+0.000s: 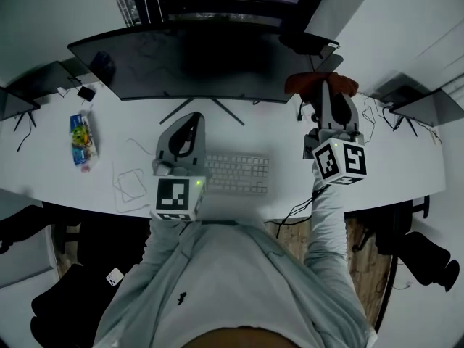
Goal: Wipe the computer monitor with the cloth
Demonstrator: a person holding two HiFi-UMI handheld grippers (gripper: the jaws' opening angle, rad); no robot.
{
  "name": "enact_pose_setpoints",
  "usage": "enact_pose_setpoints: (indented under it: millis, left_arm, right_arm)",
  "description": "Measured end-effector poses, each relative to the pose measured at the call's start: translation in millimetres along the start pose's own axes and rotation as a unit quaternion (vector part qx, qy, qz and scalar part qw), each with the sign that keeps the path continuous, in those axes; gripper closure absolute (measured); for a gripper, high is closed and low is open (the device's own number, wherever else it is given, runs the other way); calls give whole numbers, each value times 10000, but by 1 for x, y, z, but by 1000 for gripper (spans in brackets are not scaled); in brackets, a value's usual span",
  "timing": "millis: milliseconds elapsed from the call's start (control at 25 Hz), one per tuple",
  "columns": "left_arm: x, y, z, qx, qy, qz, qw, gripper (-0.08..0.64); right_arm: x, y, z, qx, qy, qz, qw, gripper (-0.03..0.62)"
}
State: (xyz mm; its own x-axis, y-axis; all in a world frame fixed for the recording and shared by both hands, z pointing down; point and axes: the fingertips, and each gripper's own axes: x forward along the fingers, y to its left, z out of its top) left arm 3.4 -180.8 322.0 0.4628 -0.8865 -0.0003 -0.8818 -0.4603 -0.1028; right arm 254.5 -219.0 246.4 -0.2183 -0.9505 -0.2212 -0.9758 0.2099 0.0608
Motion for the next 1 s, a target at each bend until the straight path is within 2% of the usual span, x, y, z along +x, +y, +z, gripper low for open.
enact_pose_setpoints:
  millis: [200,520,680,760,880,1000]
  left_arm:
    - [-8,6,-7,7,91,74,9999,541]
    - [-15,9,-26,28,275,82,9996,541]
    - [-19,10,-39,-109,363,111,9992,541]
    - [-21,13,-46,-87,375,145,9992,541]
    - [-24,16,-56,-72,413,217,9989,541]
    - [-27,21,-64,-76,496,297,9983,541]
  right_arm:
    - [-21,32,-18,-484,163,267,9983,540]
    - [-52,71,-56,-830,369,718,9933,540]
    - [-62,91,-76,-1047,487,949,9888,540]
    - [-64,99,-84,-1079,527,1032,9874,540]
    - [-70,99,-102,-1057,877,951,9859,540]
    - [-71,102,-102,-941,736,921,9886,540]
